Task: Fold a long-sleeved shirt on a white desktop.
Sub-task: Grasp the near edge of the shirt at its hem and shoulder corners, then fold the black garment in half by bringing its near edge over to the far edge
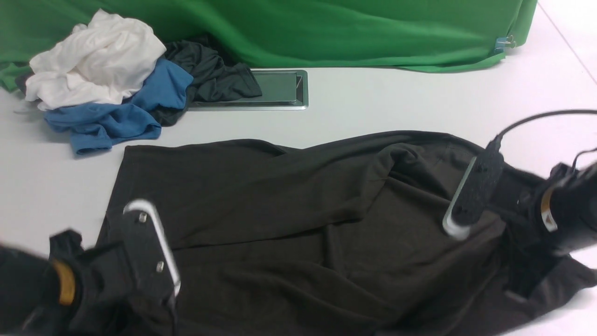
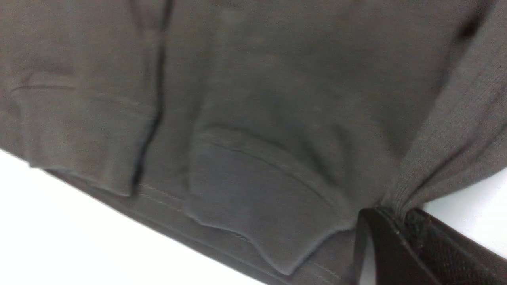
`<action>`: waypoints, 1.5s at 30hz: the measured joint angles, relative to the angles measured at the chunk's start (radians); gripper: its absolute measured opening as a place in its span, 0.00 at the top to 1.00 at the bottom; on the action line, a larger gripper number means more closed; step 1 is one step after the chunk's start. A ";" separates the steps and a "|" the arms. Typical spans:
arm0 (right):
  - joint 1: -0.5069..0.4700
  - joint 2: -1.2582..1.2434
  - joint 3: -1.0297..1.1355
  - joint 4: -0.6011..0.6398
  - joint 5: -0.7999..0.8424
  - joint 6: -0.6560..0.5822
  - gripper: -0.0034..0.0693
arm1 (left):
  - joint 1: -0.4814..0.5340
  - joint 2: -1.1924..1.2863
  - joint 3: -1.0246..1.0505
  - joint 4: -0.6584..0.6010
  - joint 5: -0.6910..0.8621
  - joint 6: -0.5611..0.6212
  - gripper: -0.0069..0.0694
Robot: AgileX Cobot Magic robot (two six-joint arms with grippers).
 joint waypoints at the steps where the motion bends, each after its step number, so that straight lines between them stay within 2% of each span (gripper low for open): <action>1: -0.017 0.017 -0.014 0.000 -0.005 -0.004 0.88 | 0.026 0.045 -0.020 -0.011 -0.007 0.015 0.87; 10: -0.088 0.147 -0.116 0.002 -0.042 -0.050 0.88 | 0.104 0.239 -0.156 0.004 -0.015 0.041 0.87; 18: -0.138 0.159 -0.123 0.018 -0.105 -0.075 0.88 | 0.160 0.247 -0.206 0.007 -0.026 0.057 0.87; 30: -0.163 0.159 -0.123 0.045 -0.122 -0.105 0.88 | 0.169 0.249 -0.206 0.031 -0.026 0.061 0.87; 40: -0.168 0.175 -0.161 0.048 -0.168 -0.108 0.88 | 0.170 0.259 -0.208 0.048 -0.185 0.061 0.87; 45: -0.175 0.233 -0.241 0.050 -0.182 -0.113 0.88 | 0.208 0.328 -0.241 0.065 -0.204 0.062 0.87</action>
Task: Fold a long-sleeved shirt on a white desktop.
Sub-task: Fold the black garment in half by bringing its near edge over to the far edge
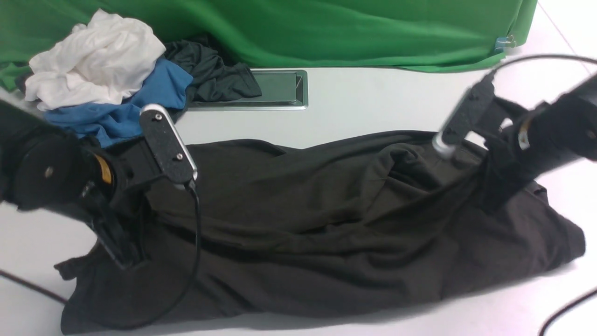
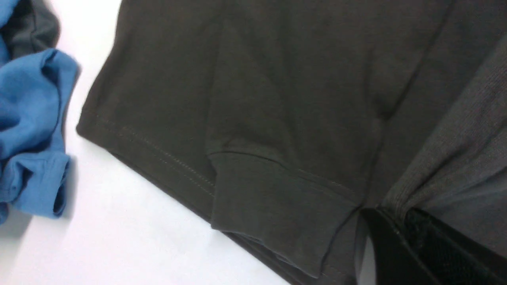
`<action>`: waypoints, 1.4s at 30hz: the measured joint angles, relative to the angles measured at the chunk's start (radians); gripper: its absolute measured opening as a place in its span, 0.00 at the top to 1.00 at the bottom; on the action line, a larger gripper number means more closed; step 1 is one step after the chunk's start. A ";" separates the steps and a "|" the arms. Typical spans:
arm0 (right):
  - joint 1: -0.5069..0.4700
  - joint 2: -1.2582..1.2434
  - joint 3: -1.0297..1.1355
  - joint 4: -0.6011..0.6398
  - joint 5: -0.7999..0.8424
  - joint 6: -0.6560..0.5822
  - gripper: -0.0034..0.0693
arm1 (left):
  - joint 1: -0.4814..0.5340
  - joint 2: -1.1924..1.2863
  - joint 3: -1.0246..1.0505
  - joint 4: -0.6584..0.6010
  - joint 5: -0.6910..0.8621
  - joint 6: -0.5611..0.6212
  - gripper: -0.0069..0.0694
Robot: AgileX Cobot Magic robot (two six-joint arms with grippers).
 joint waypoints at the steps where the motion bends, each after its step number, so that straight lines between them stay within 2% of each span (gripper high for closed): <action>1: -0.002 0.016 -0.016 0.000 -0.001 0.000 0.88 | 0.013 0.015 -0.011 -0.002 -0.001 0.000 0.87; 6: -0.022 0.098 -0.122 0.000 0.000 -0.008 0.88 | 0.066 0.103 -0.101 -0.005 0.002 0.004 0.87; 15: -0.049 0.165 -0.252 0.005 0.013 -0.051 0.88 | 0.066 0.139 -0.203 0.001 0.013 0.015 0.87; 23: -0.071 0.179 -0.280 0.012 -0.073 -0.084 0.88 | 0.103 0.212 -0.240 0.016 -0.175 0.048 0.87; 29: -0.086 0.239 -0.291 0.024 -0.100 -0.087 0.88 | 0.163 0.347 -0.324 0.003 -0.176 0.051 0.87; 42: -0.112 0.406 -0.467 0.056 -0.061 -0.089 0.88 | 0.165 0.546 -0.502 0.043 -0.178 0.058 0.87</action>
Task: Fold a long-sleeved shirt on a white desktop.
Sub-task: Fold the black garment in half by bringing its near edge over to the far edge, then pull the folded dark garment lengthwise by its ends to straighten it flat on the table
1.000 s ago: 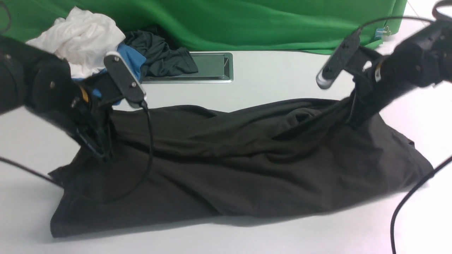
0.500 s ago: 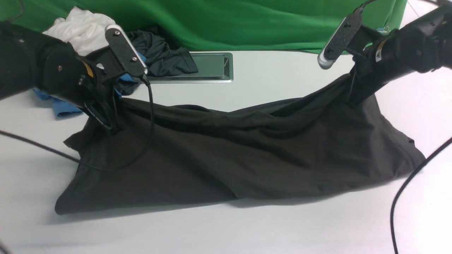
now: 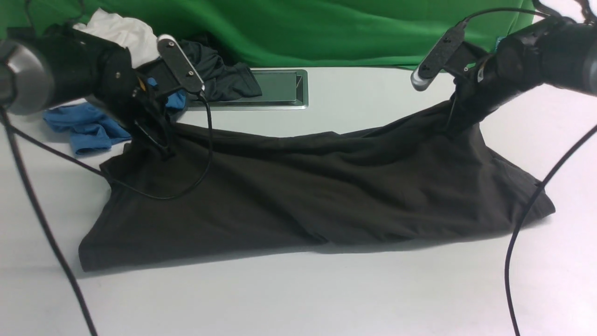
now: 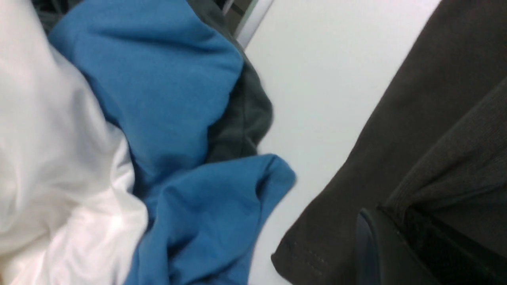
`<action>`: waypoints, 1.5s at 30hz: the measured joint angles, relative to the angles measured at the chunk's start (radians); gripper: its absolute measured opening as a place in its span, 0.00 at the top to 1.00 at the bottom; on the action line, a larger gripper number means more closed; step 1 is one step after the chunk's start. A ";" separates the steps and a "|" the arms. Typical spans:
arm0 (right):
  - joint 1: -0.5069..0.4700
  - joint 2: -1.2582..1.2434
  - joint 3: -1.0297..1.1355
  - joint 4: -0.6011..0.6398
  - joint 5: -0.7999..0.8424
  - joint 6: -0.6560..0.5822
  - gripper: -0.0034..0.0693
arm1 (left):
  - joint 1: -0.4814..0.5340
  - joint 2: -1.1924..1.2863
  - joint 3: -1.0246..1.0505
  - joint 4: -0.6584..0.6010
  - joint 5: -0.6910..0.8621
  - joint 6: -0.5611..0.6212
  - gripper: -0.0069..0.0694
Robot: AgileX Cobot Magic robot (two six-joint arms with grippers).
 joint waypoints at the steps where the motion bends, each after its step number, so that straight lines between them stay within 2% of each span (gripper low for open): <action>1: 0.000 0.006 -0.005 0.000 0.001 -0.001 0.88 | 0.000 0.011 -0.007 0.001 -0.007 0.000 0.87; 8: 0.000 0.035 -0.011 0.000 -0.009 -0.002 0.88 | 0.000 0.059 -0.014 0.017 -0.092 0.004 0.87; 13: -0.009 0.044 -0.012 0.001 -0.029 0.016 0.81 | 0.000 0.084 -0.014 0.030 -0.126 0.007 0.86; 14: -0.010 0.044 -0.012 0.001 -0.031 0.023 0.78 | 0.000 0.086 -0.014 0.033 -0.131 0.007 0.85; 17: -0.022 0.044 -0.013 0.001 -0.038 0.057 0.52 | 0.000 0.094 -0.014 0.033 -0.165 0.007 0.78; 19: -0.030 0.036 -0.013 0.000 -0.032 0.098 0.35 | 0.002 0.095 -0.014 0.033 -0.220 0.007 0.70; 21: -0.032 0.024 -0.013 -0.003 -0.018 0.119 0.30 | 0.003 0.095 -0.014 0.033 -0.255 0.004 0.64; 22: -0.034 0.003 -0.013 -0.003 -0.003 0.136 0.29 | 0.003 0.095 -0.014 0.037 -0.290 0.003 0.58; 24: -0.034 -0.042 -0.013 -0.004 0.031 0.150 0.31 | 0.003 0.095 -0.014 0.078 -0.335 0.001 0.49; 27: -0.034 -0.127 -0.013 -0.006 0.091 0.159 0.39 | 0.005 0.095 -0.014 0.149 -0.393 -0.027 0.42; 30: -0.035 -0.182 -0.013 -0.005 0.144 0.180 0.44 | 0.005 0.086 -0.014 0.158 -0.401 -0.099 0.44; 31: -0.036 -0.207 -0.013 -0.003 0.168 0.190 0.46 | 0.005 0.077 -0.014 0.151 -0.392 -0.150 0.48; 33: -0.037 -0.258 -0.002 0.000 0.203 0.219 0.52 | 0.000 0.029 -0.014 0.059 -0.322 -0.273 0.69; 35: -0.038 -0.288 0.020 0.014 0.208 0.230 0.57 | -0.009 -0.006 -0.017 -0.060 -0.221 -0.251 0.82; 36: -0.038 -0.290 0.025 0.016 0.208 0.230 0.58 | -0.012 -0.009 -0.018 -0.092 -0.209 -0.241 0.83; 37: -0.038 -0.304 0.047 0.041 0.208 0.231 0.63 | -0.021 -0.023 -0.022 -0.225 -0.126 -0.147 0.86; 38: -0.038 -0.311 0.060 0.059 0.207 0.231 0.65 | -0.025 -0.022 -0.023 -0.314 -0.066 -0.065 0.88; 39: -0.038 -0.316 0.083 0.078 0.203 0.230 0.69 | -0.032 -0.013 -0.023 -0.476 0.003 0.034 0.88; 40: -0.038 -0.317 0.100 0.091 0.198 0.230 0.72 | -0.036 0.006 -0.023 -0.580 0.058 0.123 0.88; 43: -0.038 -0.317 0.138 0.104 0.186 0.230 0.77 | -0.053 0.058 -0.024 -0.735 0.106 0.223 0.88; 45: -0.038 -0.317 0.158 0.108 0.185 0.230 0.79 | -0.058 0.102 -0.038 -0.762 0.115 0.240 0.88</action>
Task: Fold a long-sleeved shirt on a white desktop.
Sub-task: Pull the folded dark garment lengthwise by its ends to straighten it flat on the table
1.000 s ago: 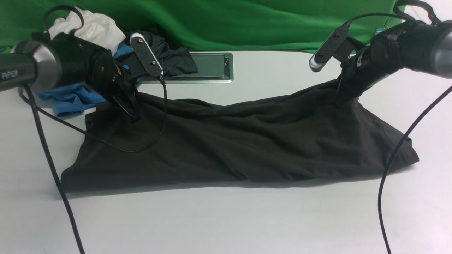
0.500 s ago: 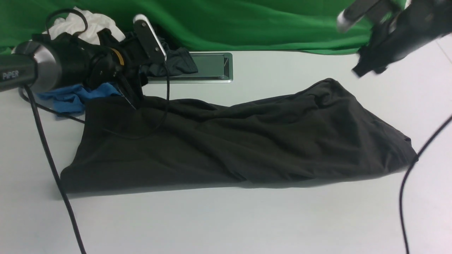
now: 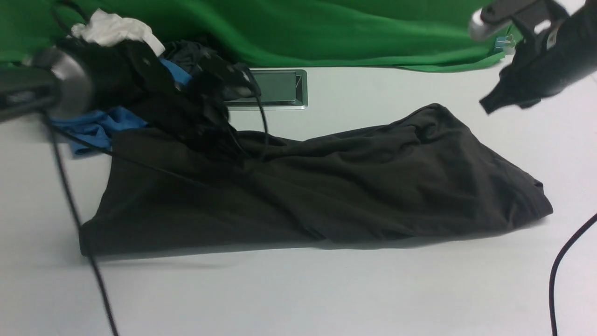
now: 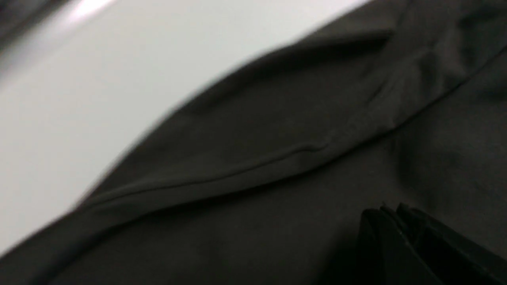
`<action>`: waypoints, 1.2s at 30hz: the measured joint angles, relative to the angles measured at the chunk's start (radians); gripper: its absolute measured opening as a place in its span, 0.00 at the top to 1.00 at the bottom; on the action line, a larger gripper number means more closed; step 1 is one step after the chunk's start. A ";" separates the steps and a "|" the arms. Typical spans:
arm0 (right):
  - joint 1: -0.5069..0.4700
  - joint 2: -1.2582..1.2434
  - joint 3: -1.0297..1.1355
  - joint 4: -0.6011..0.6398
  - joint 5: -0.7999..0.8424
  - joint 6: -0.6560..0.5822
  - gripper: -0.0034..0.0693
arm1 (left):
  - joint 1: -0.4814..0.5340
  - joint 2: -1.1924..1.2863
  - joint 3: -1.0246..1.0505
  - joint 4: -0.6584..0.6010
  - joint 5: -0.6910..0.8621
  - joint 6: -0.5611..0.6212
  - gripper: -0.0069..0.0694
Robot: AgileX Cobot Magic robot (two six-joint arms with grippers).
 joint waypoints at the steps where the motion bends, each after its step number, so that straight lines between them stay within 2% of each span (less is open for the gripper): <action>1: 0.000 0.000 0.010 0.002 -0.001 0.000 0.80 | 0.000 0.034 -0.016 -0.005 -0.003 0.006 0.88; 11: 0.000 0.000 0.020 0.004 0.001 -0.002 0.80 | 0.000 0.157 -0.154 -0.013 -0.084 -0.018 0.88; 17: 0.000 0.000 0.020 0.013 -0.016 0.005 0.80 | 0.000 0.205 -0.169 0.015 -0.336 0.015 0.88; 20: -0.002 0.000 0.020 0.014 -0.019 0.030 0.75 | 0.003 0.224 -0.170 0.032 -0.540 0.015 0.88; 22: -0.007 0.000 0.020 0.014 -0.014 0.041 0.73 | 0.005 0.221 -0.170 0.032 -0.568 0.008 0.88; 23: -0.015 0.000 0.020 0.016 -0.007 0.054 0.69 | 0.005 0.212 -0.170 0.032 -0.578 0.000 0.88; 24: -0.034 0.000 0.020 0.023 0.003 0.070 0.62 | 0.005 0.184 -0.170 0.032 -0.562 -0.016 0.88; 27: -0.108 0.005 0.020 0.062 0.022 0.084 0.41 | 0.005 0.096 -0.170 0.032 -0.443 -0.030 0.88; 28: -0.152 0.015 0.020 0.098 0.028 0.085 0.31 | 0.005 0.053 -0.170 0.027 -0.375 -0.045 0.88; 30: -0.199 0.035 0.020 0.160 0.044 0.085 0.18 | 0.005 -0.016 -0.170 0.008 -0.305 -0.063 0.88; 31: -0.204 0.038 0.020 0.160 0.043 0.085 0.18 | 0.005 -0.016 -0.170 0.004 -0.297 -0.062 0.88; 32: -0.234 0.061 0.020 0.204 0.060 0.085 0.10 | 0.005 -0.070 -0.167 -0.024 -0.247 -0.063 0.88; 33: -0.250 0.089 0.020 0.231 0.069 0.084 0.07 | 0.001 -0.125 -0.154 -0.048 -0.217 -0.059 0.88; 36: -0.251 0.143 0.020 0.250 0.071 0.084 0.05 | -0.026 -0.232 -0.084 -0.070 -0.203 -0.049 0.88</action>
